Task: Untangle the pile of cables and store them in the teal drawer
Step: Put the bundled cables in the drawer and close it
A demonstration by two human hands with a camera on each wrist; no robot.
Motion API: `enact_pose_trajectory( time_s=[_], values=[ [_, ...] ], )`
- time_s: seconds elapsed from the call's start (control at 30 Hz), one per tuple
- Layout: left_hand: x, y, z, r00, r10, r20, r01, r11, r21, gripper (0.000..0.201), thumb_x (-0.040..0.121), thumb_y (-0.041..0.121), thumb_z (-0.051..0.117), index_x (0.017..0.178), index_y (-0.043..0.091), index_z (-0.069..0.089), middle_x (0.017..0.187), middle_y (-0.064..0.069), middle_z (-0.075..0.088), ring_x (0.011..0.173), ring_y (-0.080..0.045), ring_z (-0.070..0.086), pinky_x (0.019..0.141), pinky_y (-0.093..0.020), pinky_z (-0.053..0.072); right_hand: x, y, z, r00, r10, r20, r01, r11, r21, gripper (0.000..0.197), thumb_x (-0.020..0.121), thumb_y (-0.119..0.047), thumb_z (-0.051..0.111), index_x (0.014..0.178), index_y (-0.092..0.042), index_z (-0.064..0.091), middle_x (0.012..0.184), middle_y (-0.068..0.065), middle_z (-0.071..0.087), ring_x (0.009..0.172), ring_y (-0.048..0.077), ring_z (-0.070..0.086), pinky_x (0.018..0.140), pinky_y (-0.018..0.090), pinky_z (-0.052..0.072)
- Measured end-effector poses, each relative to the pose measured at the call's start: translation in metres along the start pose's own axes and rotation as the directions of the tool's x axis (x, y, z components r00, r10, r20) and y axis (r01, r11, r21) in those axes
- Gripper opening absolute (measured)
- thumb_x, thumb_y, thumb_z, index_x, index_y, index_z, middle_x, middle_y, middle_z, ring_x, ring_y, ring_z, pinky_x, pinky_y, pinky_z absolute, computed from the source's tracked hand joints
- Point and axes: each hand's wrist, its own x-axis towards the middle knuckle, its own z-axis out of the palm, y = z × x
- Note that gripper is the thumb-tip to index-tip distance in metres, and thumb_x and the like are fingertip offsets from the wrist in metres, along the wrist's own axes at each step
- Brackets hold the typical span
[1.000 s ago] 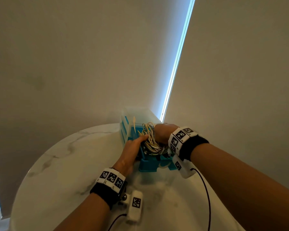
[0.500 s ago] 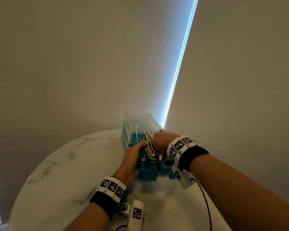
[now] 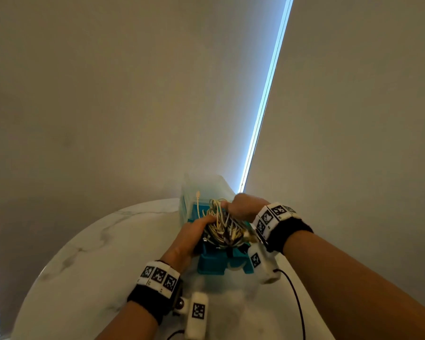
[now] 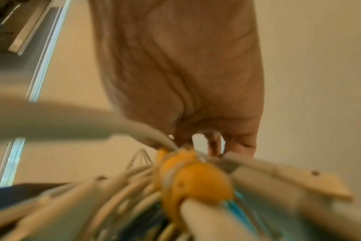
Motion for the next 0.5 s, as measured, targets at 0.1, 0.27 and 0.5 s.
enact_pose_trajectory(
  time_s=[0.1, 0.27, 0.5],
  values=[
    [-0.001, 0.005, -0.001, 0.999, -0.036, 0.016, 0.035, 0.997, 0.063, 0.036, 0.094, 0.033, 0.074, 0.121, 0.009, 0.077, 0.109, -0.013, 0.082, 0.108, -0.034, 0.077, 0.096, -0.044, 0.063, 0.008, 0.011, -0.003, 0.964, -0.064, -0.256, 0.077, 0.996, 0.039, 0.038, 0.089, -0.045, 0.084, 0.092, -0.008, 0.082, 0.086, 0.006, 0.076, 0.078, 0.019, 0.071, 0.061, 0.023, 0.048],
    [-0.003, 0.013, 0.003, 0.996, -0.089, 0.029, 0.088, 0.995, 0.043, 0.056, 0.088, 0.058, 0.058, 0.109, 0.011, 0.080, 0.100, -0.012, 0.080, 0.091, -0.031, 0.073, 0.083, -0.037, 0.057, -0.002, 0.003, -0.002, 0.948, -0.168, -0.268, 0.156, 0.985, -0.066, 0.014, 0.079, -0.023, 0.091, 0.084, -0.013, 0.083, 0.085, 0.007, 0.077, 0.079, 0.024, 0.074, 0.076, 0.035, 0.065],
    [-0.001, 0.024, 0.019, 0.994, -0.108, 0.032, 0.105, 0.990, 0.097, 0.052, 0.104, 0.051, 0.054, 0.119, 0.006, 0.076, 0.106, -0.017, 0.079, 0.078, -0.025, 0.076, 0.067, -0.029, 0.062, -0.008, -0.010, -0.001, 0.956, -0.294, -0.011, 0.284, 0.931, -0.229, 0.026, 0.096, -0.015, 0.061, 0.111, -0.001, 0.077, 0.097, 0.014, 0.071, 0.095, 0.032, 0.071, 0.079, 0.034, 0.059]
  ],
)
